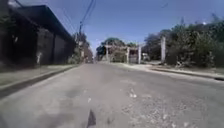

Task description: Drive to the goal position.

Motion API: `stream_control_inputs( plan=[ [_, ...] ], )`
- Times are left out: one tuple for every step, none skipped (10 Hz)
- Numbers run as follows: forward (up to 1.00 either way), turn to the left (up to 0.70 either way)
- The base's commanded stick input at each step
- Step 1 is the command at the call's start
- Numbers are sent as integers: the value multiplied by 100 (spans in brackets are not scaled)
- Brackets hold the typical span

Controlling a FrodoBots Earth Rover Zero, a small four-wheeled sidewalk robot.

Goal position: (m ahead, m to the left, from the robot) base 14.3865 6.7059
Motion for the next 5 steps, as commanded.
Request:
stream_control_inputs(
  plan=[
    [100, 0],
    [100, 0],
    [100, 0],
    [100, 0],
    [100, 0]
  ],
)
